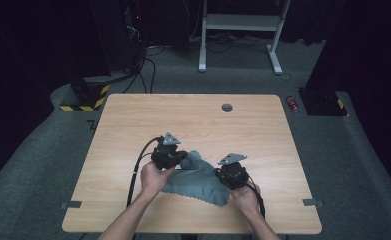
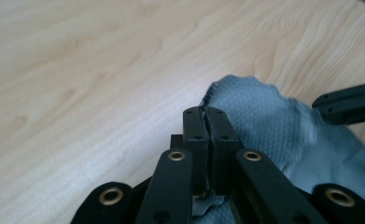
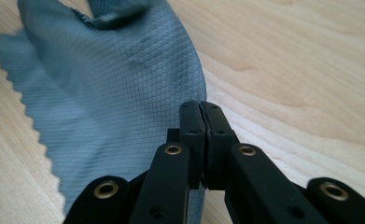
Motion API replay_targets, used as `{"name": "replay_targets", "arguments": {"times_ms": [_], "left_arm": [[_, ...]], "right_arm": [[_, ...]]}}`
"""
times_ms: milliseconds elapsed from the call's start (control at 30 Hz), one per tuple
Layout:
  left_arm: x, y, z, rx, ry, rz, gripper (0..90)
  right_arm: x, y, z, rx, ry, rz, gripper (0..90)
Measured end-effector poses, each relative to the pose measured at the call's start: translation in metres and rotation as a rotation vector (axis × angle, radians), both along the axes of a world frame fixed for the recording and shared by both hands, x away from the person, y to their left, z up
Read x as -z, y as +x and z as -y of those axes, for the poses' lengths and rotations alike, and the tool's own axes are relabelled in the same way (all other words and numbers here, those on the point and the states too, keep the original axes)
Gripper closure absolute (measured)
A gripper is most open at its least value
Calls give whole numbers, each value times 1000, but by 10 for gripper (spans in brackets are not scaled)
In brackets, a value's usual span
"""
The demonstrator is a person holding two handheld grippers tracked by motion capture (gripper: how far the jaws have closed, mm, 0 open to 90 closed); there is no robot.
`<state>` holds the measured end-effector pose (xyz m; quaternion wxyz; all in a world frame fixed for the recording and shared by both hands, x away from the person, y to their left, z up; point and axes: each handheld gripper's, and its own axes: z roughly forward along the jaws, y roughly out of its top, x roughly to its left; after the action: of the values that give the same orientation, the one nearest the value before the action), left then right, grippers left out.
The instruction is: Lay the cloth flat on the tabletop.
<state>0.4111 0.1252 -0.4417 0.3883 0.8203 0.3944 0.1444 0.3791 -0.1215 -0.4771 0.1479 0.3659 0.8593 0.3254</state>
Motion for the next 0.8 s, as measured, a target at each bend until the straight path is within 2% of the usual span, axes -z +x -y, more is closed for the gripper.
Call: {"name": "replay_targets", "arguments": {"times_ms": [67,133,167,200,300,367,467,533,600,633,667,800], "left_arm": [[-4,-3,2,4,13,41,880],[-4,-4,3,9,27,46,879],[-2,-4,4,15,45,46,879],[4,-6,6,25,70,39,877],[17,-8,5,20,69,4,867],[21,-9,4,2,76,-7,808],[21,-14,4,1,67,-1,673],[14,-23,7,20,48,26,633],[10,-27,14,65,45,14,609],[10,-27,14,65,45,14,598],[10,-26,22,88,70,1,588],[16,-14,38,81,77,-29,567]], "right_arm": [[-4,-2,0,-7,2,14,881],[-5,-3,0,-10,-2,23,881],[-5,-5,-1,-16,-19,30,881],[0,-6,-2,-27,-44,20,880],[9,-6,-2,-32,-49,-5,880],[14,-7,-1,-30,-48,-17,880],[15,-6,-2,-28,-46,-16,879],[14,-6,-3,-23,-44,-12,879],[14,-5,-4,-24,-51,-9,879],[14,-5,-4,-24,-51,-9,879],[15,-5,-6,-25,-54,-11,879],[16,-5,-8,-30,-54,-3,879]]}}
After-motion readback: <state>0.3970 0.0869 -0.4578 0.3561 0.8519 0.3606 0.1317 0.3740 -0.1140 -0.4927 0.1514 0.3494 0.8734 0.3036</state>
